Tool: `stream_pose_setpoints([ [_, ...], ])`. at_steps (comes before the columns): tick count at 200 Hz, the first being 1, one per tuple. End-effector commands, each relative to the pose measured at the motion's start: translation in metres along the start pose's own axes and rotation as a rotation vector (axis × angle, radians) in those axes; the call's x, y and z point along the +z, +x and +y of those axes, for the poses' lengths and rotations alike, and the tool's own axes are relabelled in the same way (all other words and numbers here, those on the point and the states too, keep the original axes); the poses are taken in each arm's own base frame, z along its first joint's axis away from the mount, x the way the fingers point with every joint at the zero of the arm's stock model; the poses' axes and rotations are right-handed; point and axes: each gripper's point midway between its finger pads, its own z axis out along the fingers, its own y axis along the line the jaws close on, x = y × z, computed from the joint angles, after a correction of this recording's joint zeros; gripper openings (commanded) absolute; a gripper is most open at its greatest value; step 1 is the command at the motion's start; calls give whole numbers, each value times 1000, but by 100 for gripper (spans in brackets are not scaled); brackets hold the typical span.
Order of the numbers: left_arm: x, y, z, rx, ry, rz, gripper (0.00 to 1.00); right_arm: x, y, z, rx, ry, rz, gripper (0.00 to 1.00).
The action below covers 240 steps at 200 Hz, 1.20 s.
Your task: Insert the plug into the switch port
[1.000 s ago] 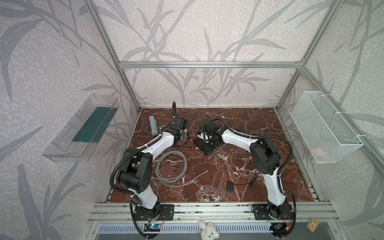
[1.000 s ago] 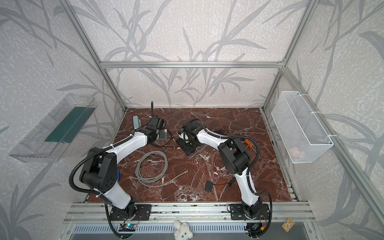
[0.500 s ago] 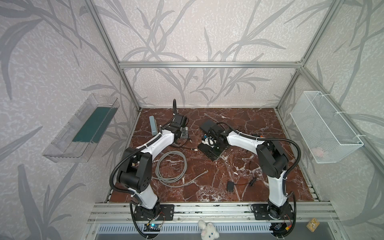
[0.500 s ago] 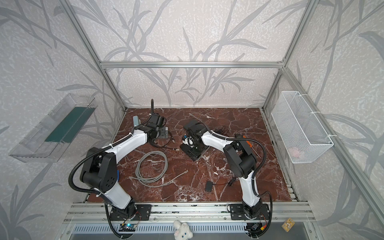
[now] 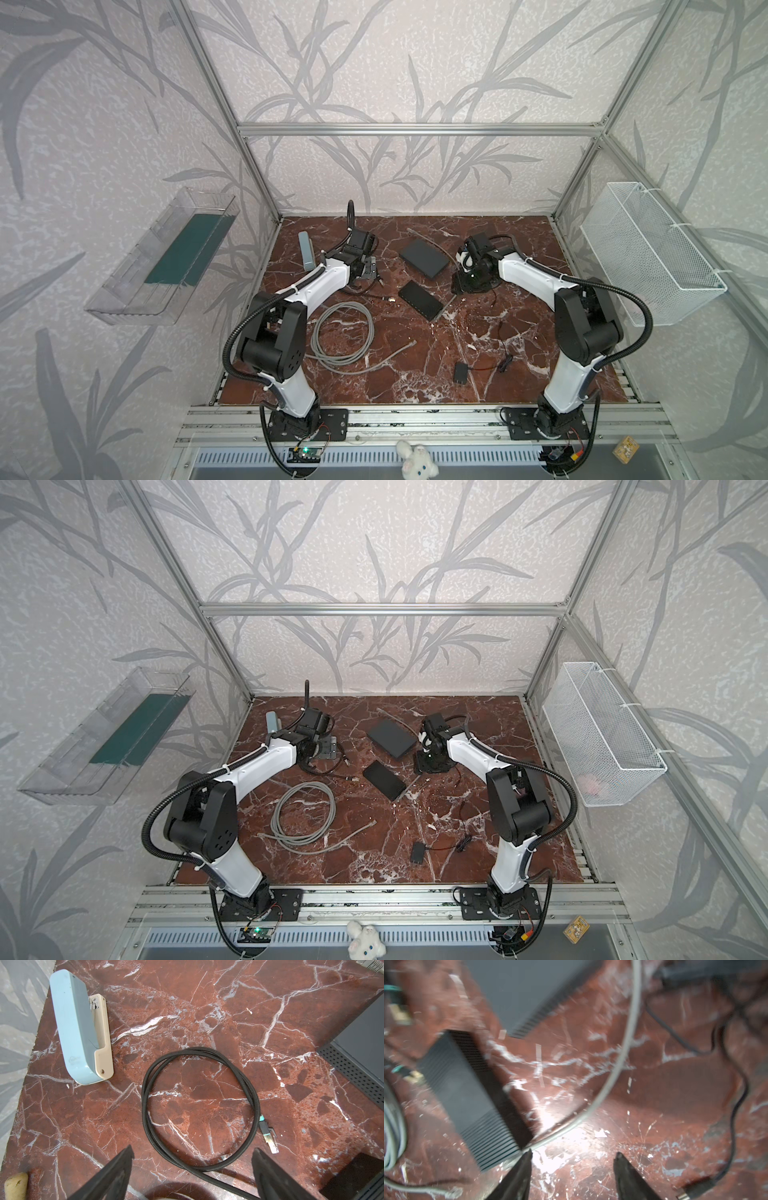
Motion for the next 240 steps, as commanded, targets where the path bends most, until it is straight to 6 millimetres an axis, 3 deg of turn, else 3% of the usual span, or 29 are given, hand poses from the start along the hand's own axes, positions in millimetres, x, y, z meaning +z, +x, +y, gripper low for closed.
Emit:
stream_pose_setpoints([
  [1, 1, -6, 4, -2, -27, 2, 91, 12, -14, 2, 115, -36, -27, 59],
  [35, 0, -9, 6, 0, -39, -6, 91, 36, -17, -1, 171, -32, 1, 46],
  [68, 0, -10, 7, -3, -49, -8, 90, 56, -16, -10, 207, -9, 38, 27],
  [116, 2, -14, 6, 3, -51, -13, 90, 55, -45, -42, 205, 65, 6, 16],
  [161, 3, -20, 3, 2, -46, -21, 90, 58, -70, -55, 18, 120, 41, 11],
  [180, 3, -22, 2, 4, -44, -22, 90, 61, -74, -60, -19, 139, 58, 13],
  [204, 4, -23, 1, 5, -40, -21, 90, 54, -80, -54, -27, 119, 41, 26],
  [240, 5, -23, -6, 21, -12, -14, 90, 5, -80, -32, -2, 50, -18, 49],
])
